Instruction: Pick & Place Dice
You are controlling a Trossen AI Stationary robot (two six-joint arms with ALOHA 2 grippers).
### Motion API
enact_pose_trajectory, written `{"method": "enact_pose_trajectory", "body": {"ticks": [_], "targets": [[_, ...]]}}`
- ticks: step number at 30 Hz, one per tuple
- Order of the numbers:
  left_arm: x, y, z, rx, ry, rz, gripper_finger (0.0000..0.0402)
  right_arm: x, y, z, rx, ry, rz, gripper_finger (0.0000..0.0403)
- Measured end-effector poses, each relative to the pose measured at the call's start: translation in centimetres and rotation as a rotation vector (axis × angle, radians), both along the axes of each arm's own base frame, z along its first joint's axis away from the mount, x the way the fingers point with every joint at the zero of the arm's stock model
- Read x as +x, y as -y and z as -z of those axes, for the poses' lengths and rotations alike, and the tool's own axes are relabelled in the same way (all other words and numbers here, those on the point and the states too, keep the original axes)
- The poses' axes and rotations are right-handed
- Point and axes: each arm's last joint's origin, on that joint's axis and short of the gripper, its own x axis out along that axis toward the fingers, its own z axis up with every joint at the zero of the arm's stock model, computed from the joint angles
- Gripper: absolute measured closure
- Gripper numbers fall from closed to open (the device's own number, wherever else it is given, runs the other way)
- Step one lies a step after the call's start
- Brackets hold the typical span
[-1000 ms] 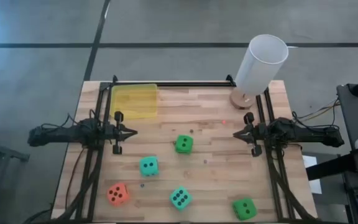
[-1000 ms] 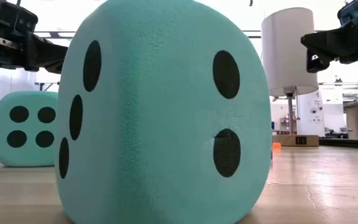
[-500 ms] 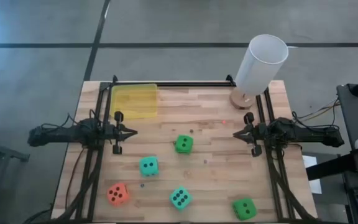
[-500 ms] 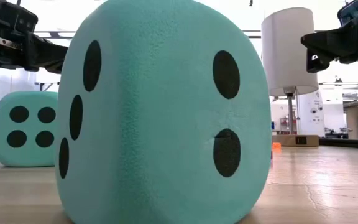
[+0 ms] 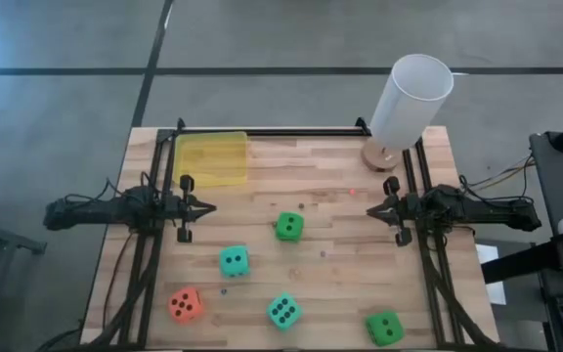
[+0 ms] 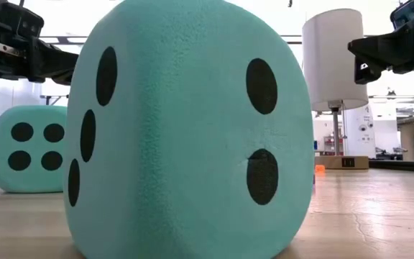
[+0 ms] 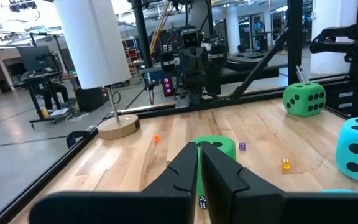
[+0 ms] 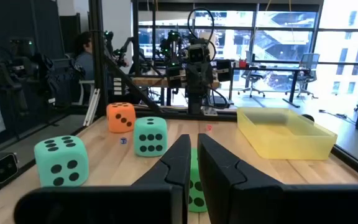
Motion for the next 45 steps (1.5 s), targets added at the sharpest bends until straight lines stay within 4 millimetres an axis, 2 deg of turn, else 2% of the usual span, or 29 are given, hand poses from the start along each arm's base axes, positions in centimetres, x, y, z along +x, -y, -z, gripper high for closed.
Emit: {"method": "enact_pose_trajectory", "body": {"ticks": [31, 45], "targets": [[0.0, 0.0, 0.0, 0.003, 0.000, 0.000, 0.0375, 0.0, -0.1, -0.1, 0.054, 0.007, -0.035, 0.0374], [0.0, 0.0, 0.0, 0.003, 0.000, 0.000, 0.0375, -1.2, -0.1, -4.0, -0.099, 0.439, 0.000, 0.0374]]}}
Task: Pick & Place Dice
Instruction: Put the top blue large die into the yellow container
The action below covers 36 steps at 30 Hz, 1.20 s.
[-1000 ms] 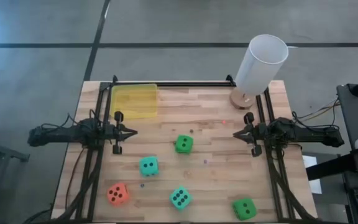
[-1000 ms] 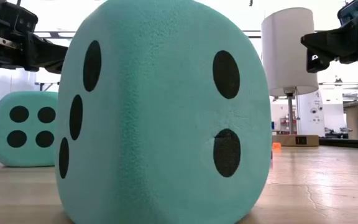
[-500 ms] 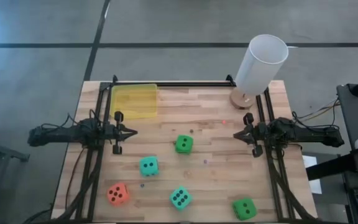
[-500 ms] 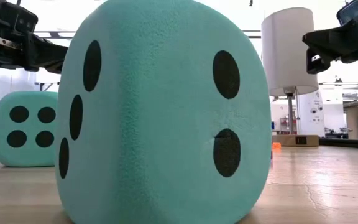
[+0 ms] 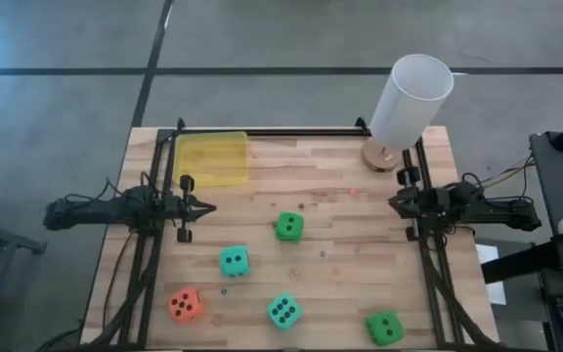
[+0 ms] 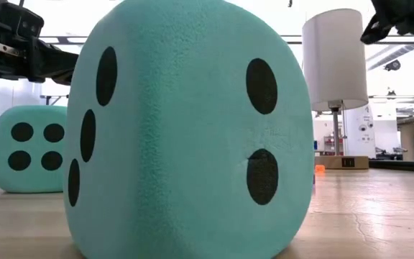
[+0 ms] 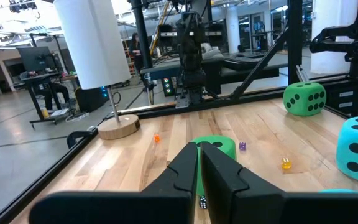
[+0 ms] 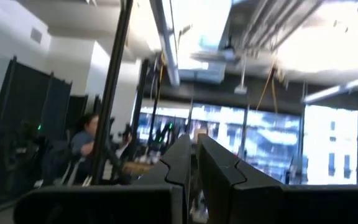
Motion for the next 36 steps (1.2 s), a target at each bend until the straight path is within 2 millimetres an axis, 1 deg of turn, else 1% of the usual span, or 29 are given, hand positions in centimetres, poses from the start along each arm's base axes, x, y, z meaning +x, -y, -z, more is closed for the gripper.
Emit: {"method": "enact_pose_trajectory", "body": {"ticks": [3, 6, 10, 14, 20, 28, 32, 36], "targets": [[0.0, 0.0, 0.0, 0.000, 0.000, 0.000, 0.0375, -0.3, 0.0, -1.1, -0.011, 0.008, 0.007, 0.0374], [0.0, 0.0, 0.0, 0.000, 0.001, 0.000, 0.0375, -0.7, 0.0, -2.9, -0.012, -0.010, 0.007, 0.0374], [0.0, 0.0, 0.0, -0.001, 0.000, 0.000, 0.0375, -0.9, 0.0, -5.0, -0.019, -0.087, 0.010, 0.0374], [0.0, 0.0, 0.0, -0.001, 0.000, 0.000, 0.0375, -0.6, 0.0, -6.7, -0.023, -0.177, 0.010, 0.0374], [0.0, 0.0, 0.0, -0.003, 0.000, 0.001, 0.0375, 0.9, 0.0, -8.8, -0.005, -0.338, 0.001, 0.0374], [0.0, 0.0, 0.0, -0.003, 0.000, 0.000, 0.0375, 3.7, 0.0, -10.4, -0.003, -0.532, -0.002, 0.0374], [0.0, 0.0, 0.0, -0.003, 0.001, 0.000, 0.0375, 4.6, -0.1, -10.9, -0.006, -0.624, -0.012, 0.0374], [0.0, 0.0, 0.0, -0.003, 0.000, 0.000, 0.0375, 5.2, -0.1, -11.3, 0.001, -0.736, -0.017, 0.0374]]}}
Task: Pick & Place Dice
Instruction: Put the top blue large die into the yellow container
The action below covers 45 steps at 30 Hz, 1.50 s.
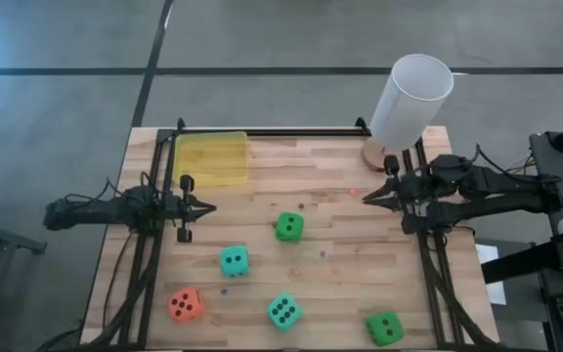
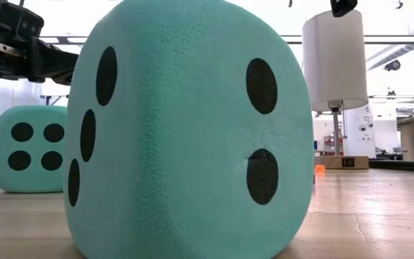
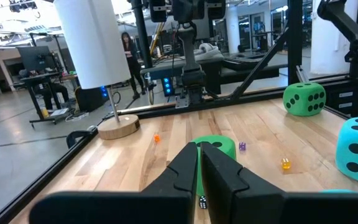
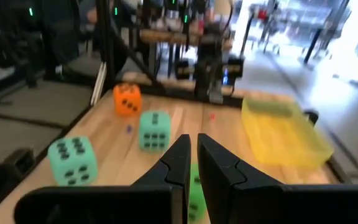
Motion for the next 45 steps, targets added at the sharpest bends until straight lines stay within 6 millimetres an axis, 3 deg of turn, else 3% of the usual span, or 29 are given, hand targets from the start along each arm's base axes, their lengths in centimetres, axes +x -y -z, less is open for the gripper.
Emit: {"method": "enact_pose_trajectory", "body": {"ticks": [16, 28, 34, 41, 45], "targets": [[0.0, 0.0, 0.0, 0.003, 0.000, 0.000, 0.0375, 1.4, 0.0, -0.2, 0.125, -0.120, 0.036, 0.0374], [0.0, 0.0, -0.1, -0.057, 0.014, 0.001, 0.0375, 1.5, 0.0, -0.1, 0.058, -0.114, 0.019, 0.0374], [-0.1, 0.0, -1.1, -0.185, 0.116, 0.013, 0.0375, 1.6, 0.0, -0.1, 0.058, -0.112, 0.020, 0.0374], [-0.8, 0.3, -4.3, -0.067, 0.210, 0.109, 0.0375, 1.6, 0.0, -0.1, 0.054, -0.111, 0.020, 0.0374], [-0.7, 0.3, -5.3, -0.072, 0.119, 0.111, 0.0375, 1.6, 0.0, -0.1, 0.052, -0.112, 0.024, 0.0374]]}}
